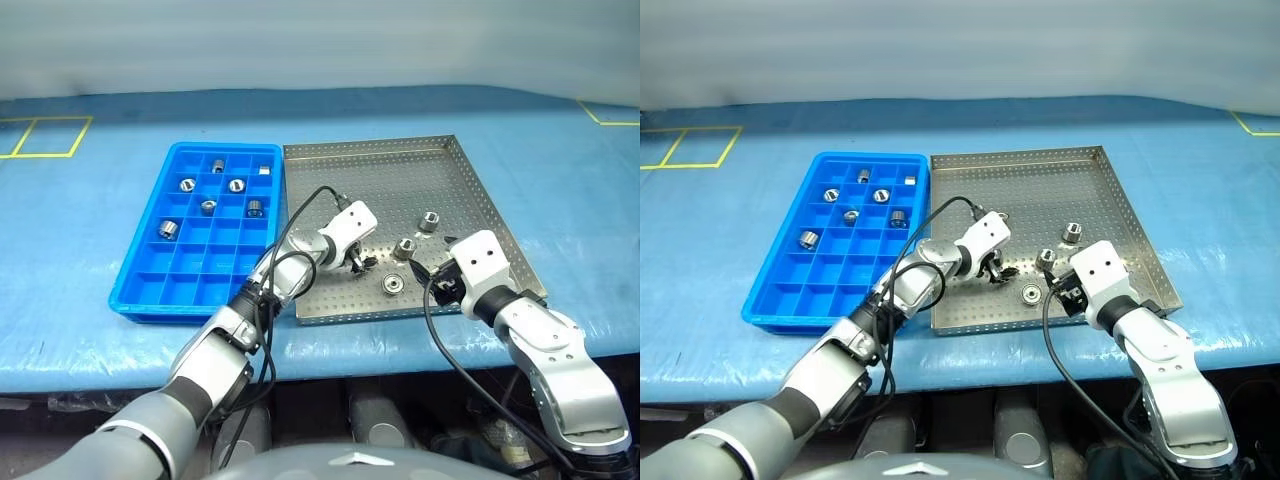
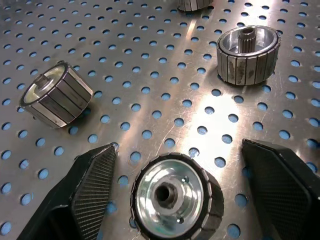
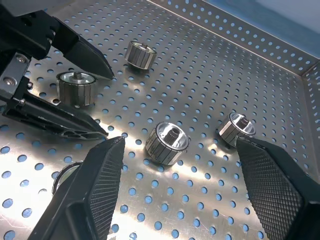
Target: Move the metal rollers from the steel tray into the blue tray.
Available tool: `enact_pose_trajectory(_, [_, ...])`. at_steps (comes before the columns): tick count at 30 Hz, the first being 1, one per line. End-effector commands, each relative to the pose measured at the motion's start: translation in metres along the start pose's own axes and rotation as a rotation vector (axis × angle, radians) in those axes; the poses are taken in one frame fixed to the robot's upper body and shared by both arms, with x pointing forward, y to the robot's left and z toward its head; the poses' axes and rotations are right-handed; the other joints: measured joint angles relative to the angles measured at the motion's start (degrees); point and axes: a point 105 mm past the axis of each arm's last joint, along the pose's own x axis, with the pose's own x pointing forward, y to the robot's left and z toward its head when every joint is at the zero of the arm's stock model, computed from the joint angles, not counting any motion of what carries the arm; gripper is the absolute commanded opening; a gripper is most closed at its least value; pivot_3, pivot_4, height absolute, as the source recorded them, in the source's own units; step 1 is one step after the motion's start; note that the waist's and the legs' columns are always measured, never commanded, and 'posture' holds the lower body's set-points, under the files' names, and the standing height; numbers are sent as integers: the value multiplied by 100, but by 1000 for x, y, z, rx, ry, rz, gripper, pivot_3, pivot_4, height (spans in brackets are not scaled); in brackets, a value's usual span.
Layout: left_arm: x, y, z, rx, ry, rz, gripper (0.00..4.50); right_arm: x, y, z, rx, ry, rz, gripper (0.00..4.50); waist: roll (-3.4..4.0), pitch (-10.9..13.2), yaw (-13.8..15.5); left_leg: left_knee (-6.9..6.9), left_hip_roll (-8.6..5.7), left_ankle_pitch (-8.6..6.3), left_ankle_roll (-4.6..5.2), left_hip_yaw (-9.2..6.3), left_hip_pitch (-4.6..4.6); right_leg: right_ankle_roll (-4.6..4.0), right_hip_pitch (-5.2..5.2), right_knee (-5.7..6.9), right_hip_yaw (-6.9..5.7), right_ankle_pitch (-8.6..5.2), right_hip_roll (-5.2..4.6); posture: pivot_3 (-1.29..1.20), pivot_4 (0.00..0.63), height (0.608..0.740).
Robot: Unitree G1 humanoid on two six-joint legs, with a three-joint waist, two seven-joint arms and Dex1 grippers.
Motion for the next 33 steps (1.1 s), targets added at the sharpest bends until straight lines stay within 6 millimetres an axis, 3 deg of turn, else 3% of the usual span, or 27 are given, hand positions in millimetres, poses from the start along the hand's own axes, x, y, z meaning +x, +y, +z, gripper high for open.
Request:
enact_pose_trajectory(1, [-2, 4, 12, 1, -37, 16, 4311, 0, -5, 7, -12, -33, -29, 3725, 0, 0, -10, 0, 0, 0, 0, 0, 0, 0, 0, 0, 0, 0, 0, -206, 150, 740])
enact_pose_trajectory(4, [-4, 5, 14, -4, -46, 17, 3610, 1, -7, 7, -14, -33, -46, 3725, 0, 0, -12, 0, 0, 0, 0, 0, 0, 0, 0, 0, 0, 0, 0, -201, 150, 740])
enact_pose_trajectory(9, [-7, 11, 18, -5, -57, 35, 1917, 3, -8, 10, -21, -42, -50, 3725, 0, 0, -12, -1, 0, 0, 0, 0, 0, 0, 0, 0, 0, 0, 0, -194, 150, 740])
enact_pose_trajectory(21, [-10, 13, 16, -26, -55, 28, 1917, 8, -4, 14, -30, -57, -31, 3725, 0, 0, -9, -1, 0, 0, 0, 0, 0, 1, 0, 1, 0, 0, 0, -188, 150, 740])
enact_pose_trajectory(23, [-11, 12, 18, -36, -68, 18, 1747, 8, -3, 14, -31, -58, -30, 3725, 0, 0, -10, -1, 0, 0, 0, 0, 1, 1, 0, 1, 0, 1, 0, -188, 150, 740])
enact_pose_trajectory(33, [-26, 18, 33, -140, -150, 2, 1740, 11, -1, 14, -34, -63, -12, 3725, 0, 0, -8, -1, 0, 0, 0, -1, 1, 2, 0, 1, 0, 1, 0, -180, 150, 740])
